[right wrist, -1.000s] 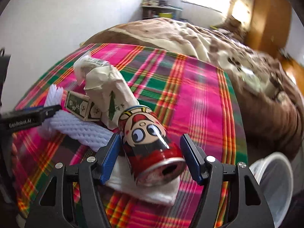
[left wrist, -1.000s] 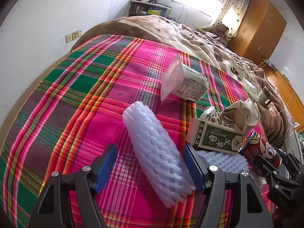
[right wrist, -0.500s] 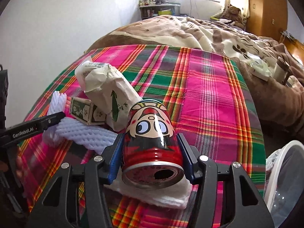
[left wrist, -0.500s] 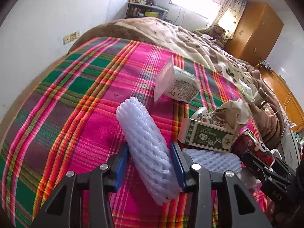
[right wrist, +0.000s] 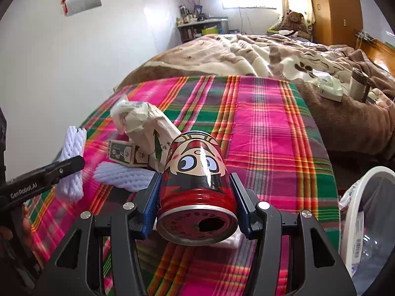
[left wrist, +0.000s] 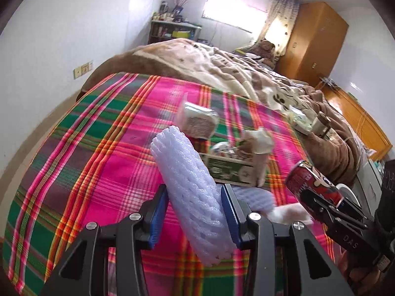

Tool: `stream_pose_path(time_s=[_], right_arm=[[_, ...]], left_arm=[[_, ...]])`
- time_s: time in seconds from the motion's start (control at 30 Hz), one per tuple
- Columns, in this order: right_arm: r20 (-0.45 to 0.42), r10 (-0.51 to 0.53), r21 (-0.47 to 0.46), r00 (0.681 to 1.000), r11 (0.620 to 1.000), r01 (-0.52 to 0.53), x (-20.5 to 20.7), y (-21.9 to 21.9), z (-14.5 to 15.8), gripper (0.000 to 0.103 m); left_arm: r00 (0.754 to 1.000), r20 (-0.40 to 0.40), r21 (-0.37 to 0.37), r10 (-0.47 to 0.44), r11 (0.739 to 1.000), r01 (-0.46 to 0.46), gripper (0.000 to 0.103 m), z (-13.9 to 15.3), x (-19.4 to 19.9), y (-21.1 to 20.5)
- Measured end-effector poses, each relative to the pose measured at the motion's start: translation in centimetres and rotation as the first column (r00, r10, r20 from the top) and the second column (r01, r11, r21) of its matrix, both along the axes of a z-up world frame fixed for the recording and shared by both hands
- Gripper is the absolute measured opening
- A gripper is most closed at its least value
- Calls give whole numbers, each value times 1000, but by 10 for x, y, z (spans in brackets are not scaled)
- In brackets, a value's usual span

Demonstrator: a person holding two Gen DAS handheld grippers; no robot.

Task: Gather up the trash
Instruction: 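Close the left tool on the white foam sleeve while the right tool grasps the red can, then carry the foam sleeve and red can over the white bin with both tools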

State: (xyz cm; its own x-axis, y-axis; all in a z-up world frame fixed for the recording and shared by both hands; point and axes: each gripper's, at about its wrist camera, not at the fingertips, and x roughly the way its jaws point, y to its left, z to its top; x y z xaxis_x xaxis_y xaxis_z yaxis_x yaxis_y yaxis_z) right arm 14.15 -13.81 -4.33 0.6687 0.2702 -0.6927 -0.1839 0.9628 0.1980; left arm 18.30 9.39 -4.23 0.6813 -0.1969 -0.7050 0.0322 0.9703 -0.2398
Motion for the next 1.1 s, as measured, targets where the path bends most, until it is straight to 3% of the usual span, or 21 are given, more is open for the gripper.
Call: stream_pose_path(time_s=[0.53, 1.1], right_arm=[[102, -110, 38, 989, 994, 107, -47, -56, 33, 54], [141, -324, 39, 935, 946, 322, -89, -142, 41, 54]], left_arm=[[981, 132, 71, -144, 988, 136, 44, 45, -47, -78], [908, 198, 100, -370, 929, 357, 44, 60, -72, -193]])
